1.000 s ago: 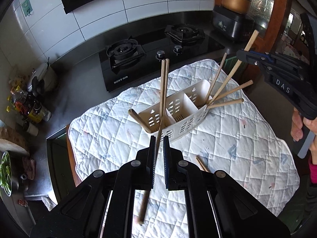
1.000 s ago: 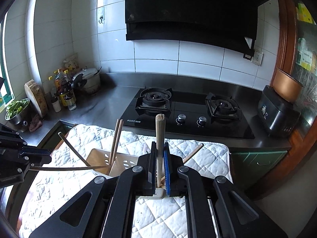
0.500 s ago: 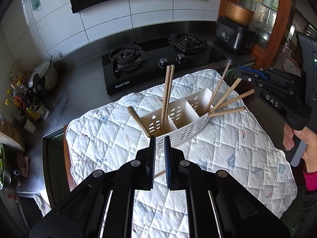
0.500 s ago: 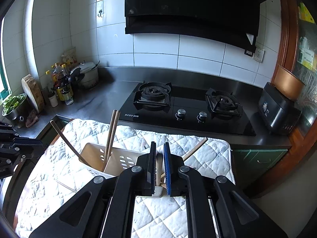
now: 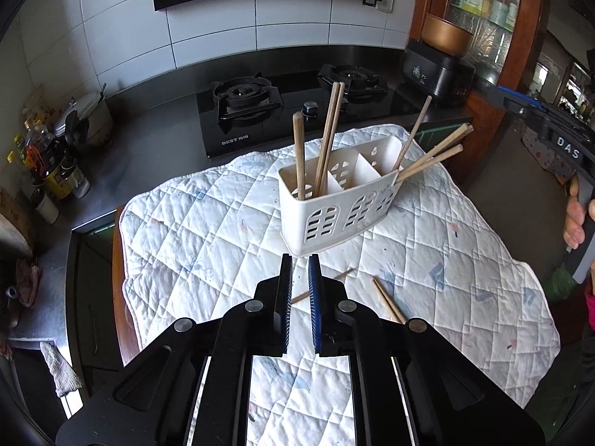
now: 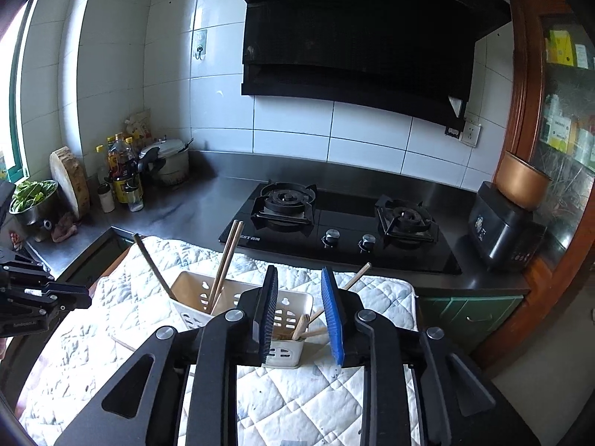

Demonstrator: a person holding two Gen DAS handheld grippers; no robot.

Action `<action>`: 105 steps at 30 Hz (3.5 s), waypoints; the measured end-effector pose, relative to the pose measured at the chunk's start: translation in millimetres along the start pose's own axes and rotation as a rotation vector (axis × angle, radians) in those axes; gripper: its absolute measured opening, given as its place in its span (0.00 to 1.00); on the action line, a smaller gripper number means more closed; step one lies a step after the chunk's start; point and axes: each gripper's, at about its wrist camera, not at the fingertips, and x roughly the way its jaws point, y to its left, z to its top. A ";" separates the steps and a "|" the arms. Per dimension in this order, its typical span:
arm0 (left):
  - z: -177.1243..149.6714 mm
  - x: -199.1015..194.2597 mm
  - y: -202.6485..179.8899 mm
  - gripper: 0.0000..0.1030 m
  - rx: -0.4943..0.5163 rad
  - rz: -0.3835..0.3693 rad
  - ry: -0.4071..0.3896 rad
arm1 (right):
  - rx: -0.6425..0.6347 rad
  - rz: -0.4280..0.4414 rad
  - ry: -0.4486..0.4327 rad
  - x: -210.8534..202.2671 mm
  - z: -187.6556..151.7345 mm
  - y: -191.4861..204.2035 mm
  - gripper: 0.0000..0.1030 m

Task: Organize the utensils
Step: 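Open both tools to drop the chopsticks into the holder, then move the right tool to a lone chopstick on the cloth and grasp it, then lift the chopstick with the right tool over the holder, then open the right tool to drop the chopstick into the holder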

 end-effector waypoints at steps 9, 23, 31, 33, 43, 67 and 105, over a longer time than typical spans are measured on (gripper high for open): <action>-64.0 14.1 14.1 0.09 -0.058 -0.037 0.009 | -0.020 0.097 0.080 -16.2 -75.7 23.9 0.27; -171.2 13.8 23.7 0.30 -0.139 0.029 0.002 | -0.158 0.261 0.256 52.8 -133.5 100.8 0.27; -227.1 5.6 40.0 0.30 -0.260 0.041 0.012 | -0.299 0.387 0.331 103.2 -137.1 172.9 0.27; -237.5 3.5 43.4 0.30 -0.289 0.045 0.011 | -0.339 0.422 0.347 118.1 -137.4 193.2 0.27; -277.3 -1.1 62.3 0.35 -0.405 0.066 0.011 | -0.579 0.524 0.390 186.4 -137.7 264.1 0.25; -285.1 7.7 52.2 0.35 -0.415 0.060 0.046 | -0.831 0.528 0.198 162.6 -104.1 285.3 0.09; -237.2 21.6 -29.0 0.36 -0.265 -0.156 0.009 | -0.162 0.227 -0.002 73.5 50.7 109.2 0.07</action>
